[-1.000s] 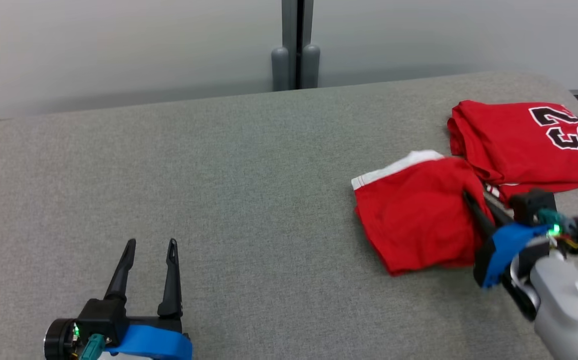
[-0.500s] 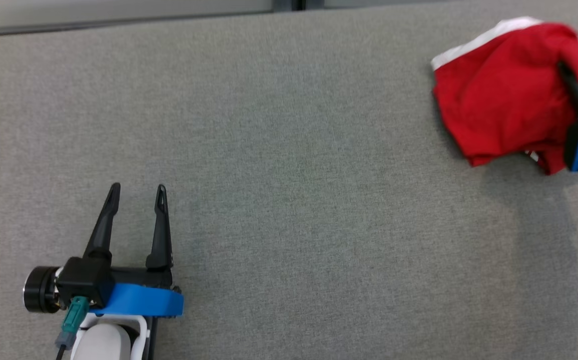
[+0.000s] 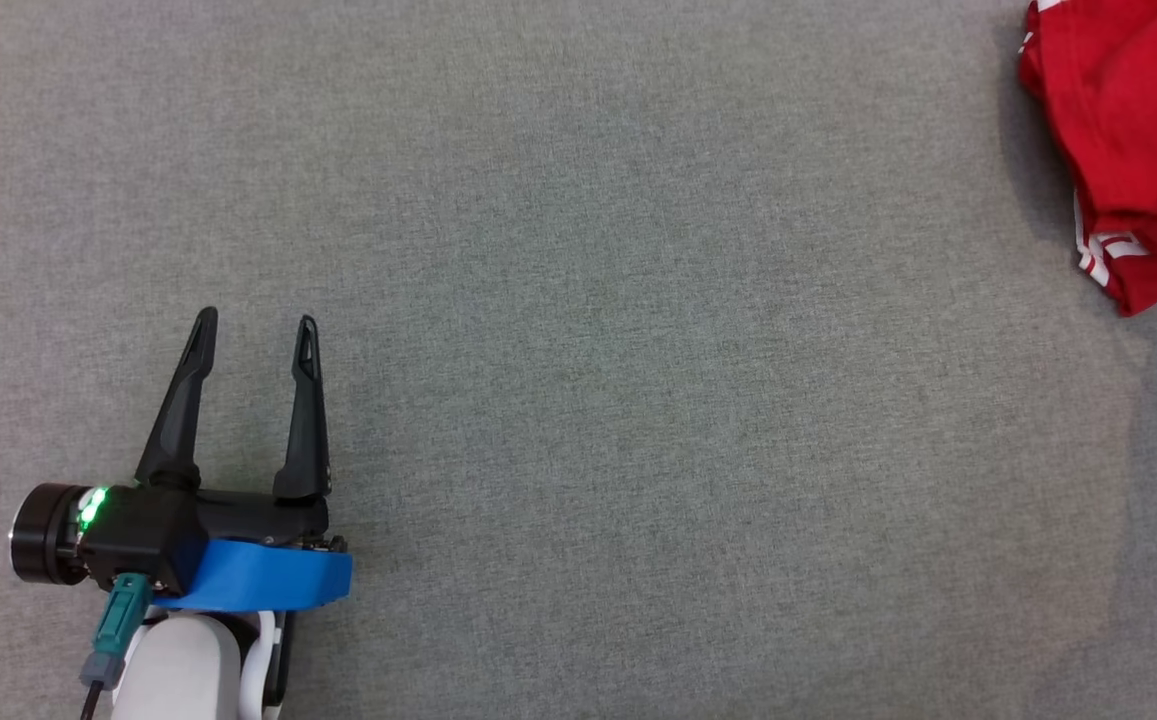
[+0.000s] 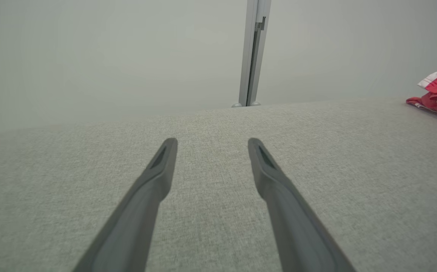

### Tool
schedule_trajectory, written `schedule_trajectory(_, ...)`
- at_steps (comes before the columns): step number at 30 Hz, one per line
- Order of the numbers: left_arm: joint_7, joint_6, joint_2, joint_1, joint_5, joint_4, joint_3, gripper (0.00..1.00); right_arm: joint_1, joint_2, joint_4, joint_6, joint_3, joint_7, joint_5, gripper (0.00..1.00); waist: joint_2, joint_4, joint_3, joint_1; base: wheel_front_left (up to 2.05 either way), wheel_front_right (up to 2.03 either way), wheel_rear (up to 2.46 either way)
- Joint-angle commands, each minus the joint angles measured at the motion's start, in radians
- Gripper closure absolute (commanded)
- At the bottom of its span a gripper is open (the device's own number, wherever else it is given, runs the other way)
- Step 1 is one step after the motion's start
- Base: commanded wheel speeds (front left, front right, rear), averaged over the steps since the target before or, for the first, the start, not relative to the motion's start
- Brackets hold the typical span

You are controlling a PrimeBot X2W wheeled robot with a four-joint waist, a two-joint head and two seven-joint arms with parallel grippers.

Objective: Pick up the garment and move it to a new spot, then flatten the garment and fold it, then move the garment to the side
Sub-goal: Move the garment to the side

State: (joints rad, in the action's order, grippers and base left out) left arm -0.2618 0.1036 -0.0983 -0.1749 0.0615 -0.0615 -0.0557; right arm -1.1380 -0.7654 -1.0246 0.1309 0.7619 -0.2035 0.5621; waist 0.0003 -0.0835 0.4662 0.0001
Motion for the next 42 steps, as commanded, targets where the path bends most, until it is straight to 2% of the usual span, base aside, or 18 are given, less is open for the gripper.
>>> schedule_trajectory(1, -0.004, 0.002, -0.007, -0.014, -0.001, 0.007, 0.002, 0.0, -0.022, -0.004, -0.014, 0.0, -0.002, -0.002, -0.002, 1.0, -0.0003, 0.0, 0.003, -0.0001, 0.0, 0.0, 0.0)
schedule_trajectory(4, -0.004, 0.002, -0.01, -0.012, -0.001, 0.015, 0.005, 0.0, -0.052, -0.002, -0.043, 0.0, 0.013, -0.009, -0.025, 1.0, -0.0003, -0.002, 0.013, -0.0001, 0.0, 0.0, 0.0)
schedule_trajectory(6, -0.004, -0.001, -0.01, -0.009, -0.002, 0.018, 0.005, 0.0, -0.071, 0.021, -0.086, 0.0, 0.0, -0.009, -0.039, 0.75, -0.0003, -0.005, 0.018, -0.0001, 0.0, 0.0, 0.0)
schedule_trajectory(7, -0.004, -0.002, -0.009, -0.008, -0.002, 0.018, 0.005, 0.0, -0.076, 0.033, -0.106, 0.0, -0.003, -0.009, -0.05, 0.17, -0.0003, -0.005, 0.019, -0.0001, 0.0, 0.0, 0.0)
schedule_trajectory(8, -0.004, -0.003, -0.008, -0.007, -0.002, 0.019, 0.005, 0.0, -0.083, 0.045, -0.124, 0.0, -0.008, -0.011, -0.055, 0.0, -0.0003, -0.005, 0.02, -0.0001, 0.0, 0.0, 0.0)
schedule_trajectory(17, -0.004, -0.006, 0.001, 0.0, 0.007, -0.004, 0.001, 0.0, -0.117, 0.096, -0.224, 0.0, -0.034, -0.044, -0.134, 0.0, -0.0003, -0.003, -0.01, -0.0001, 0.0, 0.0, 0.0)
schedule_trajectory(23, -0.004, -0.008, 0.01, 0.025, 0.02, -0.018, 0.01, 0.0, -0.097, 0.124, -0.234, 0.0, -0.079, -0.06, -0.168, 0.0, -0.0003, 0.004, -0.057, -0.0001, 0.0, 0.0, 0.0)
schedule_trajectory(31, -0.004, -0.017, 0.019, 0.094, 0.042, -0.049, 0.04, 0.0, 0.085, 0.193, 0.016, 0.0, -0.241, -0.061, -0.198, 0.0, -0.0003, 0.017, -0.193, -0.0001, 0.0, 0.0, 0.0)
schedule_trajectory(36, -0.003, -0.024, 0.023, 0.157, 0.052, -0.072, 0.063, 0.0, 0.28, 0.27, 0.185, 0.0, -0.341, -0.061, -0.24, 0.0, -0.0003, 0.036, -0.296, -0.0001, 0.0, 0.0, 0.0)
schedule_trajectory(42, -0.003, -0.018, 0.026, 0.224, 0.058, -0.098, 0.069, 0.0, 0.457, 0.364, 0.308, 0.0, -0.399, -0.062, -0.267, 0.0, -0.0003, 0.059, -0.39, -0.0001, 0.0, 0.0, 0.0)
